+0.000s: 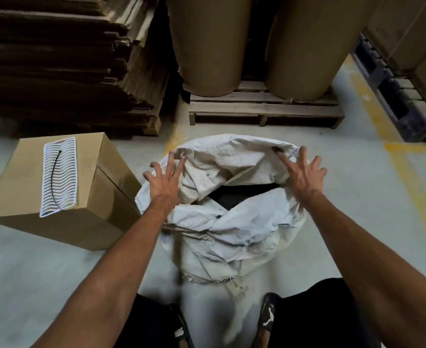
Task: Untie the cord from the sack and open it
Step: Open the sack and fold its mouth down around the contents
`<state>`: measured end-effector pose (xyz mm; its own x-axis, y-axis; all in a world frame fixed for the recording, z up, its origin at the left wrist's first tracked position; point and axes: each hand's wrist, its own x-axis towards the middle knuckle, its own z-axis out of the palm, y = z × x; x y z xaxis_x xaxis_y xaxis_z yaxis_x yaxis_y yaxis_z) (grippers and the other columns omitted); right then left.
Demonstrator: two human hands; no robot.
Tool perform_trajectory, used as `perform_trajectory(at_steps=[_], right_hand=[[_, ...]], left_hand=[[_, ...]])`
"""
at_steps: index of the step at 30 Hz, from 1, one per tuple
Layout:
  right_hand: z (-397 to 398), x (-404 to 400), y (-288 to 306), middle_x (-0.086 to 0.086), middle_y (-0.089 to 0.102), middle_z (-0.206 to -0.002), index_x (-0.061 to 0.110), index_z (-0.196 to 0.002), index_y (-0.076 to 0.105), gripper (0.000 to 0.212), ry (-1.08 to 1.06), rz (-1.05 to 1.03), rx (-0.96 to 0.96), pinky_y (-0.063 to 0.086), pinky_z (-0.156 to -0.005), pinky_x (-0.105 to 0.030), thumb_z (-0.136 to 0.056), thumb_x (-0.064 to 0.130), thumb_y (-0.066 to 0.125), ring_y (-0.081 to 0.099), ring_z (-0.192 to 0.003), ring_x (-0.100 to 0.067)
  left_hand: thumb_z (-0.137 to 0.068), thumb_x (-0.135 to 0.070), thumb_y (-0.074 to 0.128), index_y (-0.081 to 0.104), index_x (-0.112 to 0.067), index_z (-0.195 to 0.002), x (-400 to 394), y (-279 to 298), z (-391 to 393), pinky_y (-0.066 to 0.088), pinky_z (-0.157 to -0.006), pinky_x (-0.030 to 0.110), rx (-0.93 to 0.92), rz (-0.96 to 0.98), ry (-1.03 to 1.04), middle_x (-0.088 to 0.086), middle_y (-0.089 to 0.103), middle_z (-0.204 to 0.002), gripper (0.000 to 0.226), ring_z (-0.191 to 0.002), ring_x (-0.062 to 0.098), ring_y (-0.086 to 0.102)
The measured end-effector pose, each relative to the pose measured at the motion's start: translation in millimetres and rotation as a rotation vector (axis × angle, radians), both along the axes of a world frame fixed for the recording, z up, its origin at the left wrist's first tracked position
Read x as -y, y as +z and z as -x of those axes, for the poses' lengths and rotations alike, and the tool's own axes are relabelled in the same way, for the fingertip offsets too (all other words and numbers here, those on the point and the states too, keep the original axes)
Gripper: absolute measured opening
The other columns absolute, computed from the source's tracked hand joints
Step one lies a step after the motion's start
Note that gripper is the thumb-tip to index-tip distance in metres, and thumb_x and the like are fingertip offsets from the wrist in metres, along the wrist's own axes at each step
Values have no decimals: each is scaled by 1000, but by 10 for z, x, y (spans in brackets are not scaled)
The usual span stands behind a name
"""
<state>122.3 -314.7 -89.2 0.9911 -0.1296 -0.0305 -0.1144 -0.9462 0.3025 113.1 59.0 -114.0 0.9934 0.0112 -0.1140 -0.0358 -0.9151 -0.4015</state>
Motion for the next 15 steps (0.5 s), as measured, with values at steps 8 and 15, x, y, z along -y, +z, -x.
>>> perform_trajectory(at_steps=[8,15], right_hand=[[528,-602,-337,-22,-8,-167,28,-162,18,105,153,-142,66,2,-116,-73,-75,47,74,-1,-150,-55],[971,-1166,-566,-9,26,-162,36,-157,29,65,329,-503,-99,17,-117,-58,-98,59,39,25,-146,-36]], left_hand=[[-80,-60,68,14,-13,-162,407,-96,202,18,-112,74,-77,268,-18,22,-4,-168,109,-151,51,9],[-96,-52,50,14,-36,-163,671,-133,214,17,-116,68,-81,387,-260,17,15,-168,78,-150,49,16]])
